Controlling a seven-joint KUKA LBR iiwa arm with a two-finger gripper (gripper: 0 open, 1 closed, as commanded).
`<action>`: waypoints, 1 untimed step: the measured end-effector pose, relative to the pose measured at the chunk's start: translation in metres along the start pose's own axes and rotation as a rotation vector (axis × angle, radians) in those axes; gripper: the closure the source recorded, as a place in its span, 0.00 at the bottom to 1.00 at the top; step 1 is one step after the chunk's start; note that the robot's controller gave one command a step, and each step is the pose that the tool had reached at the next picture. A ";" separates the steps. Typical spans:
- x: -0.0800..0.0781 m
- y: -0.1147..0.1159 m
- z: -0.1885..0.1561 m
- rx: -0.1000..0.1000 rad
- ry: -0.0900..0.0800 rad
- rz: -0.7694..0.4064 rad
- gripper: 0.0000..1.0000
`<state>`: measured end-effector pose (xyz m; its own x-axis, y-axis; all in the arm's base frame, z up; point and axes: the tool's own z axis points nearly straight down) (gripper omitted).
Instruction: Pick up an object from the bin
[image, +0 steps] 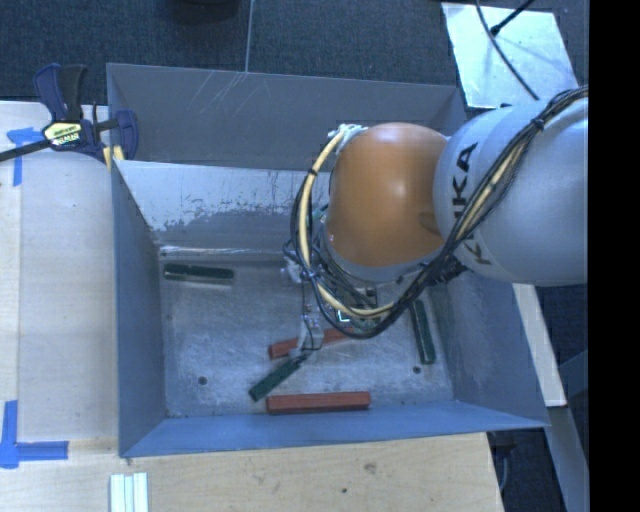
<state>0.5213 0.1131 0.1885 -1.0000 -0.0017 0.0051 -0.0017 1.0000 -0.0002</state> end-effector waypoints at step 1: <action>0.033 -0.024 0.120 0.000 0.002 0.264 0.00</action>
Offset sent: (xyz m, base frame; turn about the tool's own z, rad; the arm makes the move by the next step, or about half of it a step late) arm -0.0318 -0.0238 -0.1185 0.2641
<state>0.4878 0.0895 0.0682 -0.9658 0.2594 0.0070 0.2594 0.9658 -0.0013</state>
